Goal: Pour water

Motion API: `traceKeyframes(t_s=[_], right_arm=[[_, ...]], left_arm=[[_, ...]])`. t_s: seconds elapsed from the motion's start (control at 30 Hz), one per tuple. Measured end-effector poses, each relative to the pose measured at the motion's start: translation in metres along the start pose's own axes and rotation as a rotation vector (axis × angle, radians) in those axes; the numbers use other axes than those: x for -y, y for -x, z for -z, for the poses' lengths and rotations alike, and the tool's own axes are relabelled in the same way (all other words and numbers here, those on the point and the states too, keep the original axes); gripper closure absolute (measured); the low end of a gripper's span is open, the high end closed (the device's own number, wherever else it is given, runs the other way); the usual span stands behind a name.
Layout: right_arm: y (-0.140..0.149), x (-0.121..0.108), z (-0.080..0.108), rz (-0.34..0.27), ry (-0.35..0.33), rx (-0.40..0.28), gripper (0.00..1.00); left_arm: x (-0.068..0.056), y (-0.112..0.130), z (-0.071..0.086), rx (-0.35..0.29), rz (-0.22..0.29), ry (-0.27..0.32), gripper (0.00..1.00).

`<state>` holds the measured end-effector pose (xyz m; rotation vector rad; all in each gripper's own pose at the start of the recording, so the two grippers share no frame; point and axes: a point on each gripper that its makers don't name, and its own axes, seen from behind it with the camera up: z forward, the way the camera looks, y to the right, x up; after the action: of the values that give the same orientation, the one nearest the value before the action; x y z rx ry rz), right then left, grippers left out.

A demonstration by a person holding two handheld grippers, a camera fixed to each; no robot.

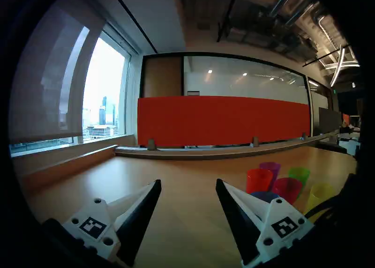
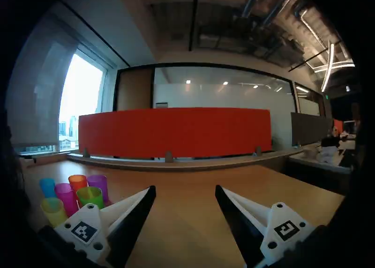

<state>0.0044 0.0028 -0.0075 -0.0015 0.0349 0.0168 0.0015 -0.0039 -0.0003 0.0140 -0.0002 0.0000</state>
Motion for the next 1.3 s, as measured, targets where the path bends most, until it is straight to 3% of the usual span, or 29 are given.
traceKeyframes(t_s=[1.3], right_arm=[[0.0048, -0.0003, -0.0018, 0.018, 0.006, 0.035, 0.00]], left_arm=[[-0.0004, -0.0001, 0.0003, 0.000, 0.000, 0.000, 0.14]])
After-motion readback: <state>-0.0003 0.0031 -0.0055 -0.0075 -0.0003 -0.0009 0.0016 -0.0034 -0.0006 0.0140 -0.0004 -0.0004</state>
